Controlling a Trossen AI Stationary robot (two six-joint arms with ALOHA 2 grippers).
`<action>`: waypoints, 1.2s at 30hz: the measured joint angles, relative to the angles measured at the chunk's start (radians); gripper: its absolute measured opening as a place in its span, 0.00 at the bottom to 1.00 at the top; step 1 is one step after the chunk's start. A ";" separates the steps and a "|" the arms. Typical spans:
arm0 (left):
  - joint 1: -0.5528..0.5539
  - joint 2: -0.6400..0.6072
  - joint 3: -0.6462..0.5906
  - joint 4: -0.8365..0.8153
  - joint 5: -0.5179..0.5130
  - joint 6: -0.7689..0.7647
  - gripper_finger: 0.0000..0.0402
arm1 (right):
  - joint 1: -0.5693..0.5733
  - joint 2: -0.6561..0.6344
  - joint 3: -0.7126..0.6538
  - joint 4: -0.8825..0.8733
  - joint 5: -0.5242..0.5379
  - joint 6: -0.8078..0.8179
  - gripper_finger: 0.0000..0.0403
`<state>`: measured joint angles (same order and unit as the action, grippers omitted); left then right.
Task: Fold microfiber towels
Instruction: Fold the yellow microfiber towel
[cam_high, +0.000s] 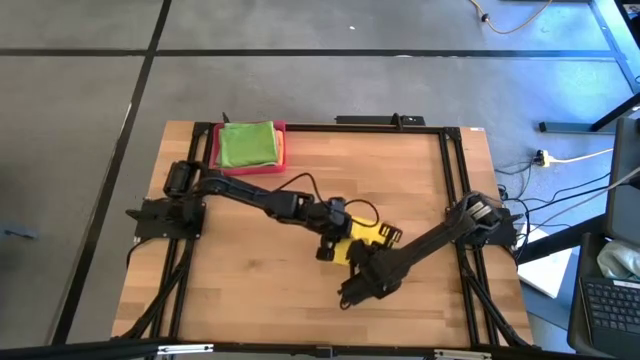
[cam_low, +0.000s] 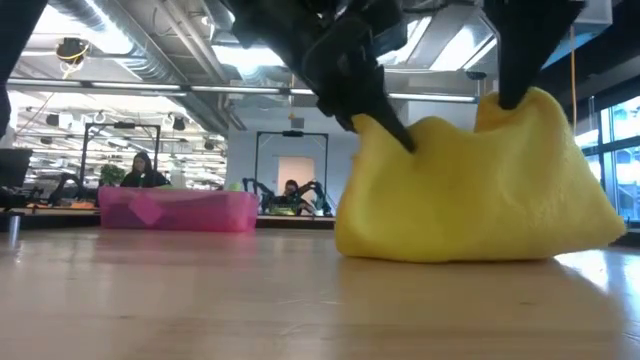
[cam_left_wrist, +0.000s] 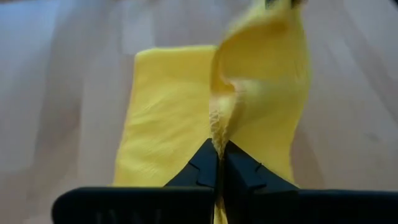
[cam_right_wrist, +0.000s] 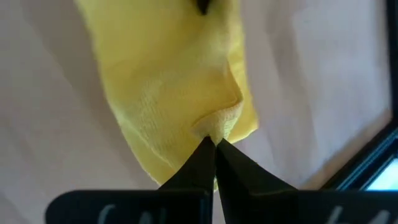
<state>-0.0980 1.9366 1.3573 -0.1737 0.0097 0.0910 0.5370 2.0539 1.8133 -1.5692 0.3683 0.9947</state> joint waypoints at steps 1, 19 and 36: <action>0.009 0.000 0.002 -0.016 0.000 0.000 0.01 | -0.008 -0.018 -0.015 -0.002 0.010 0.001 0.03; 0.100 0.011 0.005 -0.032 0.008 0.000 0.01 | -0.099 -0.443 -0.591 0.377 -0.056 -0.003 0.03; 0.127 0.078 0.001 -0.049 0.006 0.070 0.06 | -0.192 -0.481 -0.797 0.575 -0.067 -0.119 0.03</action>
<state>0.0288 2.0142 1.3586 -0.2222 0.0156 0.1612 0.3451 1.5726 1.0164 -0.9937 0.3008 0.8757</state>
